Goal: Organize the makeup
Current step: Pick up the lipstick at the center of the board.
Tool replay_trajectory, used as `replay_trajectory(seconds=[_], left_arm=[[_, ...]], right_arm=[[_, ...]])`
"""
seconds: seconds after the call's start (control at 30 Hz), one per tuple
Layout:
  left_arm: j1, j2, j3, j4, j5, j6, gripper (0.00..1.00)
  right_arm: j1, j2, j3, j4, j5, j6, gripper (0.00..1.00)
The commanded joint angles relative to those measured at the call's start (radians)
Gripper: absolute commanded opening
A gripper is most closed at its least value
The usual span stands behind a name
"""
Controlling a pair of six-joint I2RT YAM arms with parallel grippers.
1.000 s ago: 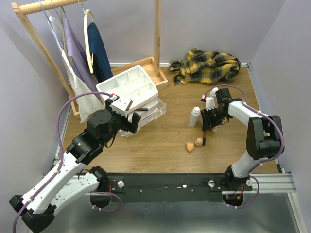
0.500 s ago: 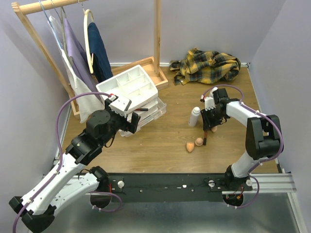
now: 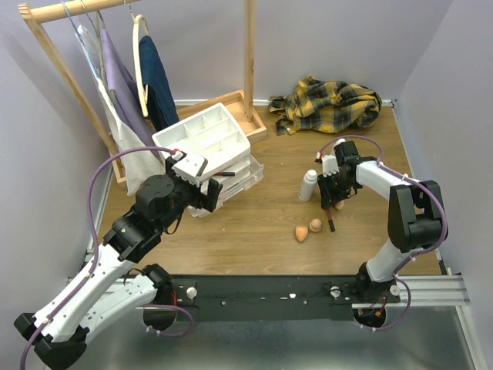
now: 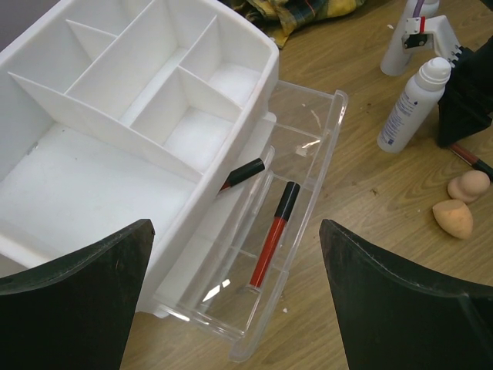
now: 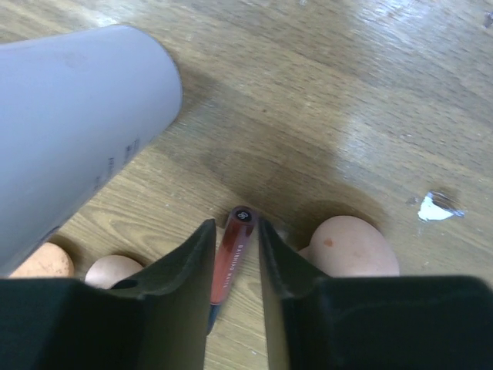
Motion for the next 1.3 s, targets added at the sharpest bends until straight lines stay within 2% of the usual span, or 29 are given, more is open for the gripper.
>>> replay_trajectory(seconds=[0.0,0.2,0.33,0.43,0.83,1.27], left_arm=[[0.010,-0.011,-0.004,0.027,0.026,-0.007,0.98],[0.013,-0.009,-0.004,0.027,0.027,-0.008,0.98],[0.015,-0.006,-0.004,0.028,0.032,-0.008,0.98],[0.016,-0.005,-0.005,0.028,0.033,-0.008,0.98],[0.020,0.000,-0.007,0.030,0.038,-0.008,0.99],[0.032,0.023,-0.010,0.048,0.151,-0.031,0.99]], right_arm=[[0.015,0.026,-0.012,0.007,0.026,-0.003,0.39],[0.023,0.028,-0.023,0.018,0.056,-0.008,0.36],[0.024,0.025,-0.032,0.023,0.068,-0.013,0.17],[0.023,0.010,-0.032,0.021,0.054,-0.013,0.10],[0.012,-0.179,-0.047,0.012,-0.044,-0.037,0.00],[-0.115,-0.469,-0.044,-0.036,-0.194,-0.097,0.00]])
